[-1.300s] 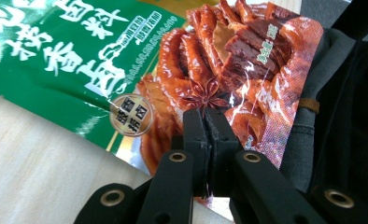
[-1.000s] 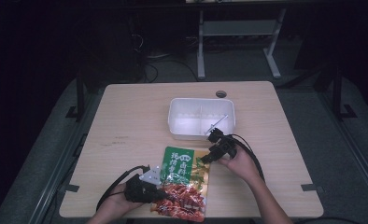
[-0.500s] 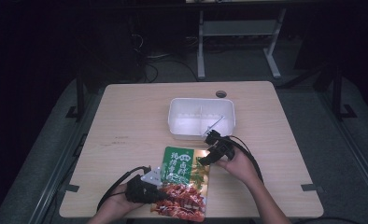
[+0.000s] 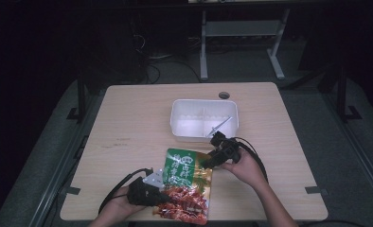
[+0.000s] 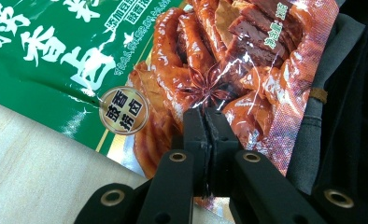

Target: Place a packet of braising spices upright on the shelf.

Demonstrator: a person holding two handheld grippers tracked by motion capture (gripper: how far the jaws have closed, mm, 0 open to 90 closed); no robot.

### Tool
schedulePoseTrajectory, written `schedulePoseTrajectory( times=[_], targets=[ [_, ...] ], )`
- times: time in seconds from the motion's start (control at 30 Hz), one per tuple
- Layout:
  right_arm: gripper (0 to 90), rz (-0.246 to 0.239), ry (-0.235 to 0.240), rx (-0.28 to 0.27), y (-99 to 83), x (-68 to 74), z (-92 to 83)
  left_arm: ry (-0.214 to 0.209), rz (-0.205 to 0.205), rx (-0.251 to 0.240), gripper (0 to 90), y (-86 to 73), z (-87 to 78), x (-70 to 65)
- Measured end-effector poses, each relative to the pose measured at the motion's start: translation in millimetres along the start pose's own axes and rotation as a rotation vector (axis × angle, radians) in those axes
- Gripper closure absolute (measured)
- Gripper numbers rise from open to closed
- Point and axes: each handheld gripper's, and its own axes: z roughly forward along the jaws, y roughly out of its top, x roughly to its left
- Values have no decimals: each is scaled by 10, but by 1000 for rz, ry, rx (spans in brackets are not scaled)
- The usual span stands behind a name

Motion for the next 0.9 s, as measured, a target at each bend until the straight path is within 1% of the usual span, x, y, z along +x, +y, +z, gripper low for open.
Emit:
schedulePoseTrajectory(
  times=[0.03,0.07,0.1,0.13,0.17,0.2,0.23,0.27,0.33,0.37,0.4,0.43,0.47,0.63,0.7,0.8,0.9],
  targets=[
    [509,-4,13,-3,7,9,-11,0,1,1,885,0,0,1],
    [509,-4,13,-3,7,9,-11,0,1,1,885,0,0,1],
    [525,-17,39,1,26,28,-24,0,1,1,885,0,1,0],
    [525,-17,39,1,26,28,-24,0,1,1,884,0,1,0],
    [554,-29,43,18,50,51,-16,-1,1,-1,884,0,2,-2],
    [562,-31,51,27,60,58,-5,0,2,-1,884,0,3,-3],
    [562,-31,51,27,60,58,-5,0,2,-1,884,0,3,-3],
    [567,-35,58,47,85,57,35,1,3,-2,883,0,3,-4],
    [571,-34,65,54,91,49,55,1,4,-1,883,0,2,-3],
    [575,-32,70,68,97,36,88,1,4,-1,883,0,2,-1],
    [576,-28,70,83,102,21,128,1,4,-1,883,-1,1,1],
    [579,-23,60,114,114,-9,206,-2,2,-2,883,-2,1,2],
    [583,-20,58,122,120,-19,234,-3,0,-3,883,-3,2,1],
    [604,-3,56,140,135,-73,307,-3,0,-2,881,-2,1,3],
    [616,17,66,151,136,-116,351,-2,1,-3,881,-3,2,1],
    [629,17,61,160,147,-126,382,-3,3,-2,877,-1,2,2],
    [654,9,33,170,160,-112,408,-8,-1,-6,856,-3,1,2]
  ],
)
